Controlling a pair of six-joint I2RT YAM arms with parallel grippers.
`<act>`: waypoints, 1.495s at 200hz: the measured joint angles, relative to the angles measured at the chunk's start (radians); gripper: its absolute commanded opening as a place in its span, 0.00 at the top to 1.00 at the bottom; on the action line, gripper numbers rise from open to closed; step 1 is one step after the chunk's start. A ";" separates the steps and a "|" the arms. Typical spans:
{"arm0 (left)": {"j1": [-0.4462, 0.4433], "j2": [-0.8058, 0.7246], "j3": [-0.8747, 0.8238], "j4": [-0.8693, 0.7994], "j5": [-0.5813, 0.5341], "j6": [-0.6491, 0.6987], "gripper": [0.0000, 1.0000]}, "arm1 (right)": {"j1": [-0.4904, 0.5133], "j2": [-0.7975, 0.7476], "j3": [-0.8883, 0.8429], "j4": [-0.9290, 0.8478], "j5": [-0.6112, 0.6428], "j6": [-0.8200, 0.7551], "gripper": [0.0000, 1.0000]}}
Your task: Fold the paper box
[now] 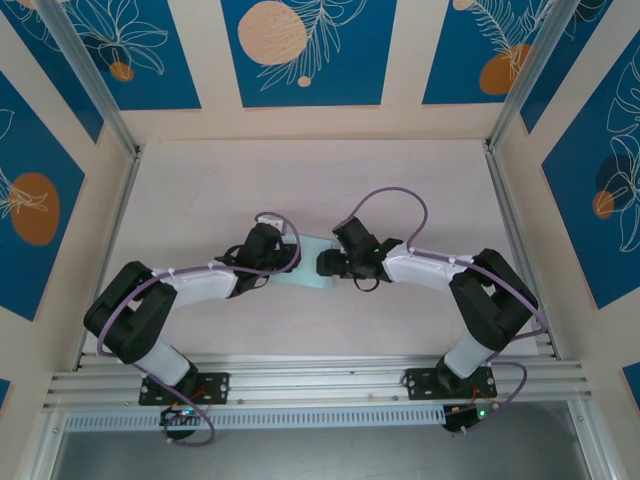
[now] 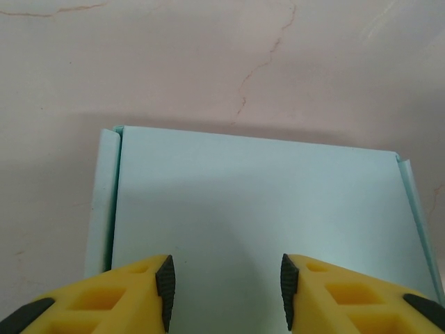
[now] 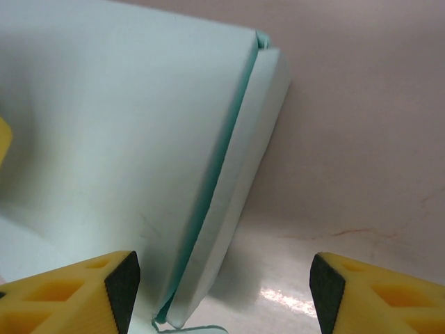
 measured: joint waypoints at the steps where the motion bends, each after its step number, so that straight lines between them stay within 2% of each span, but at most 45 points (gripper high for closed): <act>1: 0.000 0.000 0.000 -0.001 0.000 0.000 0.53 | 0.000 0.001 0.000 0.000 -0.001 0.000 0.33; 39: -0.001 -0.031 0.003 -0.060 -0.016 0.001 0.51 | -0.011 0.024 0.001 0.019 -0.020 0.007 0.37; 80: 0.000 -0.122 0.008 -0.180 -0.110 0.052 0.45 | -0.015 0.037 0.014 0.020 -0.034 0.006 0.38; 115: 0.054 -0.140 0.047 -0.278 -0.132 0.111 0.45 | -0.016 0.037 0.024 0.002 -0.034 -0.001 0.37; 159: 0.185 -0.119 0.041 -0.294 -0.026 0.135 0.52 | -0.021 0.037 0.042 -0.029 -0.039 -0.015 0.37; 183: 0.232 -0.082 0.039 -0.270 0.047 0.134 0.53 | -0.023 0.037 0.048 -0.037 -0.045 -0.021 0.37; 253: 0.249 -0.039 0.035 -0.171 0.209 0.107 0.53 | -0.038 0.037 0.050 -0.037 -0.069 -0.024 0.37; 299: 0.274 0.019 0.036 -0.137 0.259 0.071 0.63 | -0.049 0.037 0.052 -0.022 -0.080 -0.024 0.36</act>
